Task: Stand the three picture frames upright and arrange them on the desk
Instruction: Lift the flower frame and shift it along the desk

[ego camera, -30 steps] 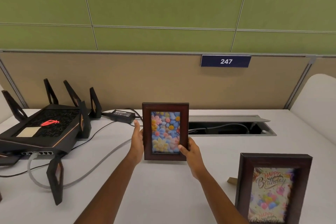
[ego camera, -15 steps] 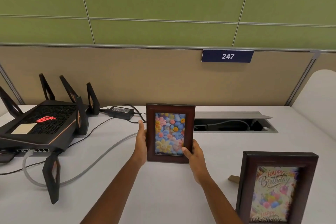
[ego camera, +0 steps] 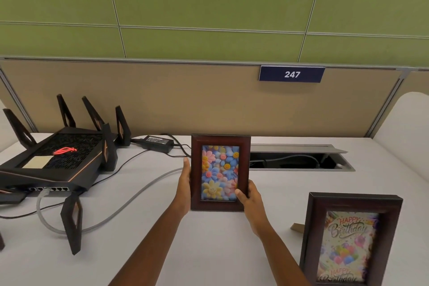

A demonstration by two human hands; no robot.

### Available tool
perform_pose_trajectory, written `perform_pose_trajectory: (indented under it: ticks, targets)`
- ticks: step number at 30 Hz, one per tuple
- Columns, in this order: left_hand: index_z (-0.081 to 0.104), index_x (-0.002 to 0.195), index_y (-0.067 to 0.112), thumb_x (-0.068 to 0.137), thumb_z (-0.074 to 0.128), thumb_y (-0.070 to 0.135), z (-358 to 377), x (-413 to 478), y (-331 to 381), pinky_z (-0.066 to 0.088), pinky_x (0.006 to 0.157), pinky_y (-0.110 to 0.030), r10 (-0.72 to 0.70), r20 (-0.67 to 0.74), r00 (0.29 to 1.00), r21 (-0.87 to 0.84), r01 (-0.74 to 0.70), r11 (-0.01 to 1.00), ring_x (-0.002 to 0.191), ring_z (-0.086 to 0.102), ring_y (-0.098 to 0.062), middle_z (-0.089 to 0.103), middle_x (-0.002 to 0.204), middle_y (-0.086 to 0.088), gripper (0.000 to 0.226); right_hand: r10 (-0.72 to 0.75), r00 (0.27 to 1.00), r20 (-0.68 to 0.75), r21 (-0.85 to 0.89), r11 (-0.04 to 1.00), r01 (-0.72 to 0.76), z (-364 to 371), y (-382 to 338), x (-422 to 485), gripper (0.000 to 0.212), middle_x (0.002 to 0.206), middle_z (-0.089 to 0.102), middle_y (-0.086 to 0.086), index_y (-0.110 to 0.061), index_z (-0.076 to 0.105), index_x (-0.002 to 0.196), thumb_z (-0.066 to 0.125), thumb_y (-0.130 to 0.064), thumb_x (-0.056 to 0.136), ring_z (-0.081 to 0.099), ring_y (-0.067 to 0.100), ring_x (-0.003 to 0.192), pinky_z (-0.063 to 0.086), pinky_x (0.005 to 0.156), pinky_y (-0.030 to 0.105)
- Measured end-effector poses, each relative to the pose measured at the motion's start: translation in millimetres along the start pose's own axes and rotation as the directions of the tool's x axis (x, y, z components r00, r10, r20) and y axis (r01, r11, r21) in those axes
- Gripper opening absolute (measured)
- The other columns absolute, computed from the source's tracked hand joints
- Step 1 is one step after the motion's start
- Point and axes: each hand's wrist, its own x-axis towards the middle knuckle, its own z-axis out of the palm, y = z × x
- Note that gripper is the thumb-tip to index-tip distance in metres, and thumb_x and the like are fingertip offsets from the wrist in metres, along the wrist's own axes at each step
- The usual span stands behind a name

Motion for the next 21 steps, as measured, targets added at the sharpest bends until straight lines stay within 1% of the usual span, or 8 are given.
perform_pose_trajectory:
  ticks: [2, 5, 7, 9, 11, 14, 17, 21]
  targets:
    - [0.06, 0.095, 0.031, 0.093, 0.013, 0.053, 1, -5, -1, 0.054, 0.072, -0.03, 0.0, -0.012, 1.0, 0.008, 0.0, 1.0, 0.085, 0.067, -0.015, 0.065, 0.1, 0.003, 0.052, 0.003, 1.0, 0.002, -0.026, 1.0, -0.003, 0, 0, 0, 0.039, 0.121, 0.05, 0.002, -0.013, 0.034, 0.132, 0.043, -0.018, 0.094, 0.051, 0.013, 0.106, 0.052, 0.067, 0.009]
    - [0.054, 0.116, 0.022, 0.095, 0.013, 0.047, 2, -17, -9, 0.051, 0.084, -0.034, 0.01, -0.043, 0.999, 0.077, -0.007, 0.997, 0.1, 0.062, -0.022, 0.06, 0.115, -0.002, 0.053, 0.006, 1.0, -0.01, -0.107, 0.994, -0.007, 1, 2, -3, 0.044, 0.132, 0.048, 0.007, -0.013, 0.031, 0.134, 0.044, -0.02, 0.093, 0.048, 0.011, 0.108, 0.049, 0.085, 0.023]
    - [0.048, 0.128, 0.013, 0.097, 0.014, 0.043, 3, -24, -19, 0.047, 0.099, -0.041, 0.031, -0.103, 0.994, 0.173, -0.013, 0.985, 0.113, 0.057, -0.028, 0.057, 0.126, -0.01, 0.055, -0.017, 1.0, -0.02, -0.147, 0.989, 0.014, 2, 4, -8, 0.048, 0.135, 0.047, 0.009, -0.012, 0.03, 0.135, 0.048, -0.02, 0.092, 0.047, 0.011, 0.109, 0.046, 0.088, 0.024]
    - [0.046, 0.13, 0.008, 0.098, 0.02, 0.04, 1, -34, -31, 0.04, 0.107, -0.048, 0.096, -0.224, 0.97, 0.352, -0.012, 0.936, 0.123, 0.05, -0.031, 0.053, 0.132, -0.017, 0.052, -0.032, 0.998, -0.048, -0.167, 0.986, 0.024, 4, 5, -13, 0.053, 0.139, 0.043, 0.011, -0.012, 0.027, 0.137, 0.051, -0.02, 0.09, 0.047, 0.015, 0.117, 0.045, 0.094, 0.028]
    - [0.045, 0.131, 0.006, 0.097, 0.026, 0.037, -3, -46, -43, 0.034, 0.111, -0.048, 0.209, -0.295, 0.933, 0.56, -0.009, 0.829, 0.13, 0.043, -0.031, 0.05, 0.136, -0.019, 0.049, -0.021, 0.996, -0.083, -0.206, 0.979, 0.003, 7, 7, -20, 0.06, 0.144, 0.036, 0.012, -0.01, 0.022, 0.14, 0.052, -0.023, 0.09, 0.041, 0.024, 0.129, 0.041, 0.103, 0.037]
    - [0.03, 0.141, 0.007, 0.096, 0.03, 0.039, -8, -64, -62, 0.017, 0.119, -0.037, 0.311, -0.26, 0.914, 0.846, 0.06, 0.53, 0.141, 0.026, -0.025, 0.032, 0.15, -0.013, 0.054, -0.013, 0.995, -0.099, -0.289, 0.957, -0.017, 11, 10, -32, 0.066, 0.151, 0.023, 0.012, -0.01, 0.012, 0.143, 0.049, -0.025, 0.091, 0.027, 0.027, 0.138, 0.032, 0.109, 0.039]
    - [0.013, 0.145, 0.011, 0.095, 0.026, 0.044, -8, -78, -76, 0.007, 0.119, -0.032, 0.3, -0.181, 0.937, 0.954, 0.093, 0.286, 0.145, 0.011, -0.02, 0.013, 0.157, -0.007, 0.061, 0.014, 0.992, -0.128, -0.39, 0.919, -0.063, 13, 12, -44, 0.066, 0.155, 0.013, 0.011, -0.01, 0.004, 0.144, 0.044, -0.025, 0.094, 0.019, 0.027, 0.141, 0.026, 0.112, 0.038]
    - [0.001, 0.146, 0.012, 0.093, 0.008, 0.049, -3, -100, -81, 0.002, 0.119, -0.034, 0.244, -0.131, 0.961, 0.989, 0.109, 0.099, 0.146, 0.004, -0.021, 0.003, 0.158, -0.007, 0.065, 0.009, 0.99, -0.142, -0.572, 0.815, -0.09, 16, 17, -63, 0.061, 0.155, 0.014, 0.009, -0.01, 0.008, 0.144, 0.041, -0.026, 0.095, 0.017, 0.025, 0.142, 0.022, 0.114, 0.035]
